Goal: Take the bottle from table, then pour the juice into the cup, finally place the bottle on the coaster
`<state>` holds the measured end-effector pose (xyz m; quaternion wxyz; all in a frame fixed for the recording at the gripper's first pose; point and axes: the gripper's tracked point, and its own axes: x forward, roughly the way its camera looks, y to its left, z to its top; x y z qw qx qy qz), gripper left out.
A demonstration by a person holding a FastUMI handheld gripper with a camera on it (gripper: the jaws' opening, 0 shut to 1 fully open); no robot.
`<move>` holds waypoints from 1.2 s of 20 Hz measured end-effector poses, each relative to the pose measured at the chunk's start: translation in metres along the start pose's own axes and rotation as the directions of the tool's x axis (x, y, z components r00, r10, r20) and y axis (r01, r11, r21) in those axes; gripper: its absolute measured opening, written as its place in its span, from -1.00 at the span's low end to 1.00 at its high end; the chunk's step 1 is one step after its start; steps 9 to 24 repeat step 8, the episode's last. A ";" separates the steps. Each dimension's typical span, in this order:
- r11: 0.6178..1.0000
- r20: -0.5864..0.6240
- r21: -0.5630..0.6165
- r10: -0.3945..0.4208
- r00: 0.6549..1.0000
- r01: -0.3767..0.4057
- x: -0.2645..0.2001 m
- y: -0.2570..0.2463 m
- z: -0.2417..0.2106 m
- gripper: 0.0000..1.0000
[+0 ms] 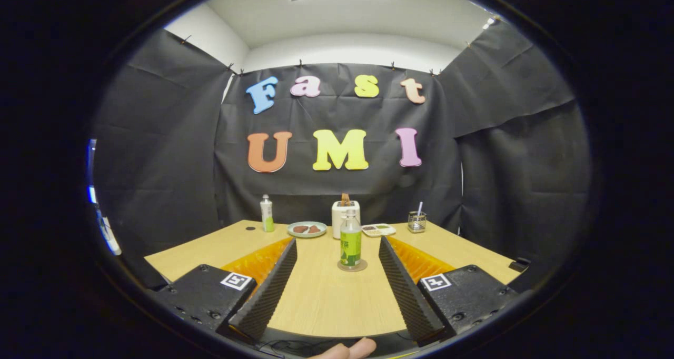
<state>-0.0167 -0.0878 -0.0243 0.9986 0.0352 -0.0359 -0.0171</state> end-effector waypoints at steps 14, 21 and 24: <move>0.999 0.042 0.039 0.019 0.999 -0.021 -0.008 0.001 0.005 1.00; 0.999 0.042 0.039 0.019 0.999 -0.021 -0.008 0.001 0.005 1.00; 0.999 0.042 0.039 0.019 0.999 -0.021 -0.008 0.001 0.005 1.00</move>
